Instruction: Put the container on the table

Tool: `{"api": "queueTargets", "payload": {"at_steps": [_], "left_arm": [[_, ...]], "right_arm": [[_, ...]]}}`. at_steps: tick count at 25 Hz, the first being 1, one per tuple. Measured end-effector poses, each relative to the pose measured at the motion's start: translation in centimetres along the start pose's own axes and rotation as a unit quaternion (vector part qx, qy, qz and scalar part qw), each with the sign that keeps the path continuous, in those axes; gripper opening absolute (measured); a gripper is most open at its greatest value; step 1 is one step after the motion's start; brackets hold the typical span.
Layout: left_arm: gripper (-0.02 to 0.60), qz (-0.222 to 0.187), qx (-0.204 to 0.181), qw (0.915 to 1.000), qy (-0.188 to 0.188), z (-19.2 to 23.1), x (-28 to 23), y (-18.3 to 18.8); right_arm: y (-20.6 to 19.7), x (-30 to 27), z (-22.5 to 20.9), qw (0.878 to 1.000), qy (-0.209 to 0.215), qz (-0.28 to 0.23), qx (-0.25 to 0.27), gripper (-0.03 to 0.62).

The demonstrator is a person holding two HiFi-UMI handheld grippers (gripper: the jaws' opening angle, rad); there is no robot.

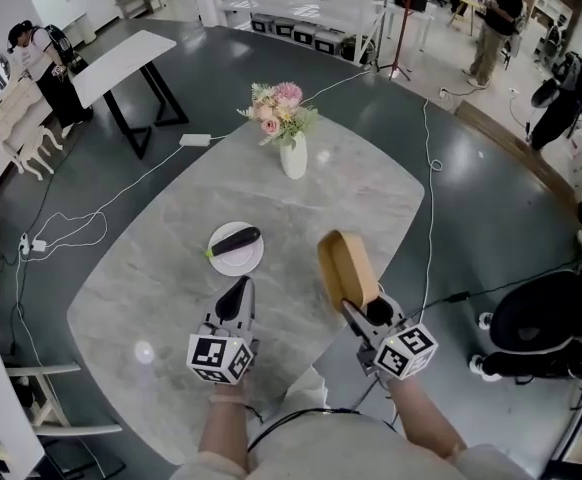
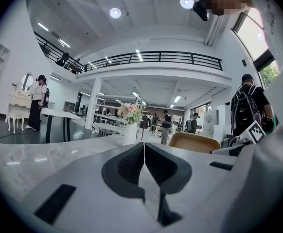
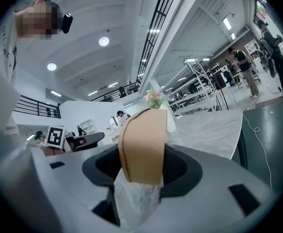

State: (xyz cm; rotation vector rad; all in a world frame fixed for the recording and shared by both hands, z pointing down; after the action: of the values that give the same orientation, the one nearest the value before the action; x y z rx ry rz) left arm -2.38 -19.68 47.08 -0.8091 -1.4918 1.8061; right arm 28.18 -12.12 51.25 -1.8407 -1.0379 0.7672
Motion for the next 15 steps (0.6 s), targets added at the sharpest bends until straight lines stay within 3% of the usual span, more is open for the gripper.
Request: {"api": "queueTargets", "payload": {"at_steps": [15], "left_arm": [[0.009,0.033,0.002,0.9994,-0.013,0.9,-4.8,-1.6]], "right_arm": [[0.0,-5.9,-3.0,0.997,0.004,0.032,-0.07,0.23]]}}
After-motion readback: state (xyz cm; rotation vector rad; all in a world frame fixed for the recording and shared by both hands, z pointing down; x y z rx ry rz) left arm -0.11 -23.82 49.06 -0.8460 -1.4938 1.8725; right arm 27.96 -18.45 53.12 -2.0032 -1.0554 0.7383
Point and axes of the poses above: the fingertips, and each gripper's own axes: x backward along the fingers, z to its left, y out of its top, the point moved 10 cm from there along x, backward along the fingers, and after that the axes turned 4 degrees about -z, right-handed, at the moved point
